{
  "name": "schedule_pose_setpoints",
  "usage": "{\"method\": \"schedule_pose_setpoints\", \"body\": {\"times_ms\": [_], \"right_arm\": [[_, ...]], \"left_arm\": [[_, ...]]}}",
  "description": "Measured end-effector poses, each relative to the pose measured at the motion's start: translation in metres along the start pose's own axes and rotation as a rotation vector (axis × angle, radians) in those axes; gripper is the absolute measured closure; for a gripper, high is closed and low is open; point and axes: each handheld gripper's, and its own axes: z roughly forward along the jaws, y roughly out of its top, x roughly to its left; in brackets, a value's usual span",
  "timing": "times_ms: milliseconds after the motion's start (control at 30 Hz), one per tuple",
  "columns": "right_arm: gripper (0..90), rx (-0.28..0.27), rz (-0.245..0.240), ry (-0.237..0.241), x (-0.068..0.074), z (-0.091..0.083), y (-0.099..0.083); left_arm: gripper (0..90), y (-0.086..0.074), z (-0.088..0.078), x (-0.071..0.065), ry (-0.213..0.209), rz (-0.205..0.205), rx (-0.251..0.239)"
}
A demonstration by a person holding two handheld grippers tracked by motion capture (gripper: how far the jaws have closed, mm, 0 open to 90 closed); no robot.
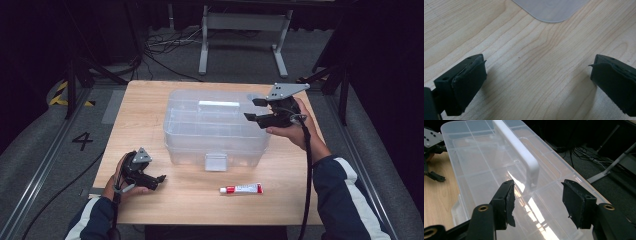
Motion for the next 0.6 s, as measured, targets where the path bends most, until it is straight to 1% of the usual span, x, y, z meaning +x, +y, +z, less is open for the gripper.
{"method": "schedule_pose_setpoints", "body": {"times_ms": [133,200,367,533,600], "right_arm": [[45.0,0.006,-0.003,0.009,0.000,0.004,0.003],[48.2,0.013,-0.003,0.019,0.001,0.007,0.005],[52.9,0.037,-0.016,0.043,0.004,0.014,0.008],[56.1,0.051,-0.030,0.050,0.007,0.019,0.012],[59.4,0.056,-0.037,0.051,0.007,0.021,0.013]], "left_arm": [[0.5,0.000,0.000,0.000,0.000,0.000,0.000],[0.5,0.000,0.000,0.000,-0.001,0.001,-0.001],[0.5,0.000,0.000,0.000,0.001,0.000,0.000],[0.5,0.000,0.000,0.000,0.001,0.000,0.000],[0.5,0.000,0.000,0.000,0.001,0.000,0.000]]}}
